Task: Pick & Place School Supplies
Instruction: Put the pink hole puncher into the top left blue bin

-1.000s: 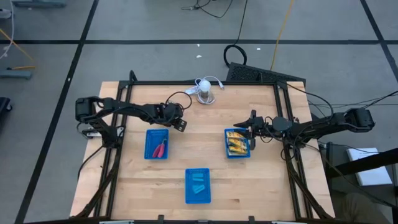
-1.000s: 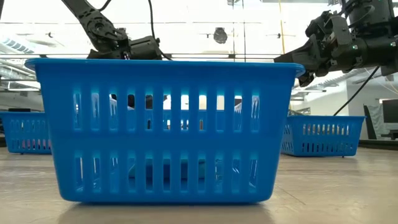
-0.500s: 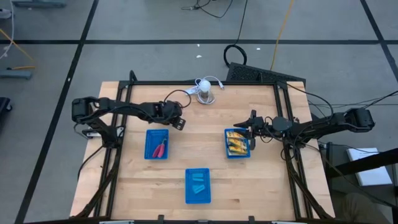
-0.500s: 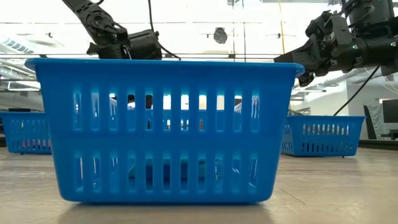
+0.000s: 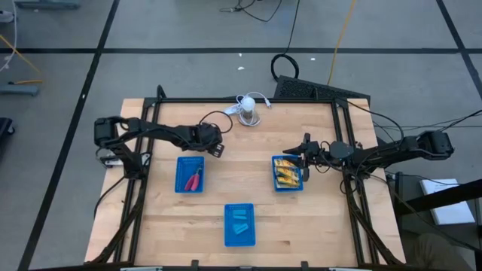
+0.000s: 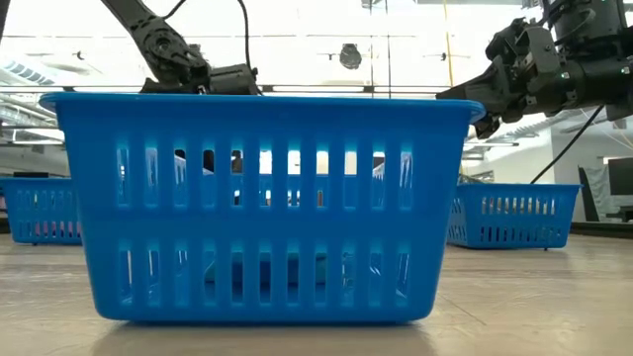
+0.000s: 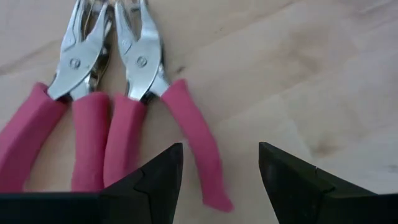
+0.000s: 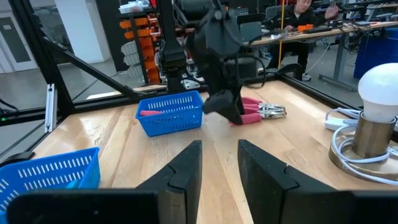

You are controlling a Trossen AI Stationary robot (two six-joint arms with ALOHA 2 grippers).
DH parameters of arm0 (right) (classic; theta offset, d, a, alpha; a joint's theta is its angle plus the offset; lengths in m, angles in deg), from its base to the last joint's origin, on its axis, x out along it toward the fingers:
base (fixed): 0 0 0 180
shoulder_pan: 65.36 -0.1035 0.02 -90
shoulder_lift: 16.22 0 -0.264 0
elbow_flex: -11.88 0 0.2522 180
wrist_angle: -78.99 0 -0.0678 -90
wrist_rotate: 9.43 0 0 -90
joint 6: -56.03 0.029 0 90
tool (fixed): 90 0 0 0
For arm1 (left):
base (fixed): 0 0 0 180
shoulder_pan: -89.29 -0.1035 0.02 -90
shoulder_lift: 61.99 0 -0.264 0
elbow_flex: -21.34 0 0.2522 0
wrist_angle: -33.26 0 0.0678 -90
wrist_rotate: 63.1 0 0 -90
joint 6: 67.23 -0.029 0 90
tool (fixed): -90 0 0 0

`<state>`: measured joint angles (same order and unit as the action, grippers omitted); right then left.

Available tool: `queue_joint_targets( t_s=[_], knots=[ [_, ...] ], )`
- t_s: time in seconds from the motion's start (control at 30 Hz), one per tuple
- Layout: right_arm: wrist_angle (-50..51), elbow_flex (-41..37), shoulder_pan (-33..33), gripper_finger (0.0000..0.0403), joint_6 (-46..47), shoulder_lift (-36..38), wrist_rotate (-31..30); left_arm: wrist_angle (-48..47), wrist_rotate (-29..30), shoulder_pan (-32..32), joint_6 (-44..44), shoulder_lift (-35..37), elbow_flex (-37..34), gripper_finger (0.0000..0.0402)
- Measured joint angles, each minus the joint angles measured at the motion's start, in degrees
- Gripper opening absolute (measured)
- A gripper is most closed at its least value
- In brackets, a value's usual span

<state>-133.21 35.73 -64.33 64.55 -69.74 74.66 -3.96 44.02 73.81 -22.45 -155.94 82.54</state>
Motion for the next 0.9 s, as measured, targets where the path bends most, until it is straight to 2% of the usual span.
queue_joint_targets(
  t_s=[0.17, 0.4, 0.73, 0.9],
  knots=[
    [0.0, 0.0, 0.0, 0.0093, 0.0, 0.0, 0.0, 0.1, 1.0, -0.1, 1.5, -2.8, 0.0, 0.0211],
    [0.0, 0.0, 0.0, 0.0093, 0.0, 0.0, 0.0, 0.1, 0.0, -0.6, 1.8, -3.0, 0.1, 0.0201],
    [0.0, 0.0, 0.0, 0.0093, 0.0, 0.0, 0.0, 0.9, 1.0, -0.7, 1.1, -3.0, 0.0, 0.0075],
    [0.0, 0.0, 0.0, 0.0093, 0.0, 0.0, 0.0, 1.1, 0.5, -0.6, -1.1, -2.8, 0.2, 0.0045]
  ],
)
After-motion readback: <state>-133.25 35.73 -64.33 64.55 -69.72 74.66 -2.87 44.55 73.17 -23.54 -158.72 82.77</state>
